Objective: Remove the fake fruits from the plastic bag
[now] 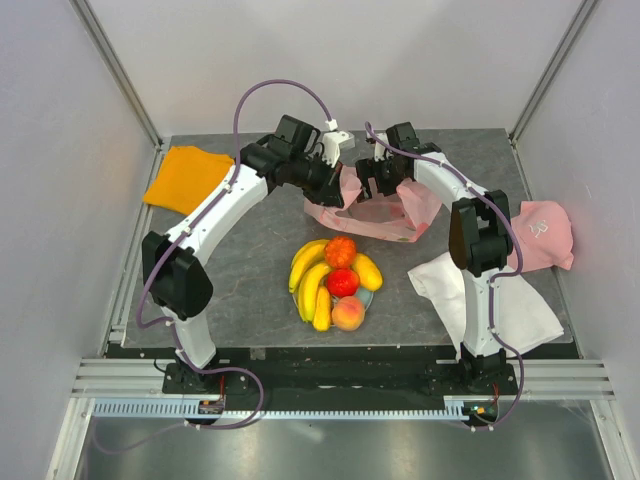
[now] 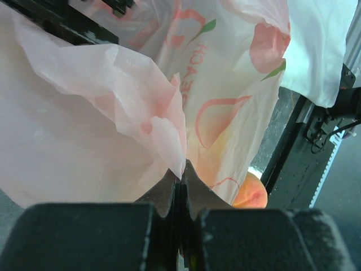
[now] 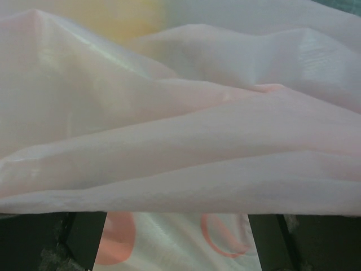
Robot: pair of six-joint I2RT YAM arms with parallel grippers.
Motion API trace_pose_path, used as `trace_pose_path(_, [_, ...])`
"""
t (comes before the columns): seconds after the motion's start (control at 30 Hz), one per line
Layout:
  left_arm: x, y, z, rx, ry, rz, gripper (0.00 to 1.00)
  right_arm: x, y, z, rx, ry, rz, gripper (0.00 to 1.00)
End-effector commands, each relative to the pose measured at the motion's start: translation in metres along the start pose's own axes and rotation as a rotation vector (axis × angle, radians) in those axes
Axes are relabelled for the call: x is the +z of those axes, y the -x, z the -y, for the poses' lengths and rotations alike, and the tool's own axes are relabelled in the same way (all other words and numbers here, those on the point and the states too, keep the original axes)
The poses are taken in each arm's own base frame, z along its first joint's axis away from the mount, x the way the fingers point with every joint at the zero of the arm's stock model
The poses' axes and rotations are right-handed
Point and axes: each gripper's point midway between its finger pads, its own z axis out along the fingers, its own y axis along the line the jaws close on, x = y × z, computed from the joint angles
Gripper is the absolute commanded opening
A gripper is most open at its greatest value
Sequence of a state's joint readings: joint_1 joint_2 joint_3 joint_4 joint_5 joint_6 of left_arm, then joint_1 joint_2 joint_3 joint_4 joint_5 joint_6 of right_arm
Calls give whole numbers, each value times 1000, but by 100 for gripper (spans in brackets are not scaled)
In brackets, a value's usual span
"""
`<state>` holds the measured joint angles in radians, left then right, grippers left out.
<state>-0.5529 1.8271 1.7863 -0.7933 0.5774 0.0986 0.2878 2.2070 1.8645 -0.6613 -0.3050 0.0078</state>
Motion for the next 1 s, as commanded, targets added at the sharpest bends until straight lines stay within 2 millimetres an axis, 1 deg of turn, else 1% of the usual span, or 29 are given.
trace_pose_path(0.0, [-25, 30, -3, 5, 21, 82, 2, -21, 11, 10, 35, -20, 60, 98])
trace_pose_path(0.07, [-27, 30, -4, -6, 13, 86, 2, -29, 18, -5, 41, 43, 97, 98])
trace_pose_path(0.17, [-24, 24, -2, -19, -11, 74, 2, -35, 25, -19, 43, 81, 123, 98])
trace_pose_path(0.2, [-25, 23, -1, -20, -10, 72, 13, -35, 22, -20, 49, 80, 114, 98])
trace_pose_path(0.23, [-25, 22, -3, -17, -6, 69, 19, -38, 22, -20, 53, 73, 114, 98])
trace_pose_path(0.27, [-27, 22, -5, -14, -1, 71, 28, -40, 20, -18, 53, 61, 113, 98])
trace_pose_path(0.3, [-29, 21, -7, -5, 9, 68, 43, -40, 14, -18, 55, 63, 98, 98])
trace_pose_path(0.33, [-34, 22, -14, -9, 26, 75, 49, -44, 13, -21, 48, 70, 103, 98])
trace_pose_path(0.4, [-46, 27, -19, -21, 29, 92, 56, -45, 9, -24, 54, 77, 95, 98])
trace_pose_path(0.43, [-62, 41, -26, -26, 41, 139, 59, -47, 9, -25, 58, 81, 96, 98])
trace_pose_path(0.47, [-71, 48, -29, -32, 49, 166, 62, -48, 8, -25, 62, 83, 95, 98])
trace_pose_path(0.5, [-79, 57, -35, -46, 65, 200, 69, -48, 8, -25, 64, 82, 95, 98])
trace_pose_path(0.53, [-94, 65, -54, -66, 121, 239, 73, -48, 7, -26, 64, 84, 94, 98])
trace_pose_path(0.6, [-101, 67, -83, -121, 194, 256, 74, -49, 8, -27, 65, 84, 96, 98])
trace_pose_path(0.63, [-101, 62, -112, -183, 246, 255, 75, -50, 9, -29, 65, 91, 99, 98])
trace_pose_path(0.7, [-92, 54, -137, -219, 281, 232, 76, -52, 11, -30, 66, 95, 104, 98])
trace_pose_path(0.73, [-79, 44, -154, -252, 282, 203, 77, -53, 11, -33, 60, 102, 106, 98])
trace_pose_path(0.77, [-70, 39, -162, -267, 276, 186, 77, -54, 13, -35, 57, 103, 109, 98])
trace_pose_path(0.83, [-55, 35, -169, -318, 224, 171, 78, -56, 15, -38, 45, 107, 114, 98])
trace_pose_path(0.87, [-40, 27, -175, -349, 189, 149, 78, -56, 15, -39, 44, 108, 113, 98])
trace_pose_path(0.9, [-33, 25, -176, -368, 155, 143, 78, -57, 15, -40, 41, 110, 112, 98])
trace_pose_path(0.93, [-29, 29, -170, -364, 104, 149, 78, -58, 16, -41, 40, 112, 115, 98])
trace_pose_path(0.97, [-24, 27, -169, -367, 87, 144, 79, -58, 16, -42, 38, 113, 118, 98])
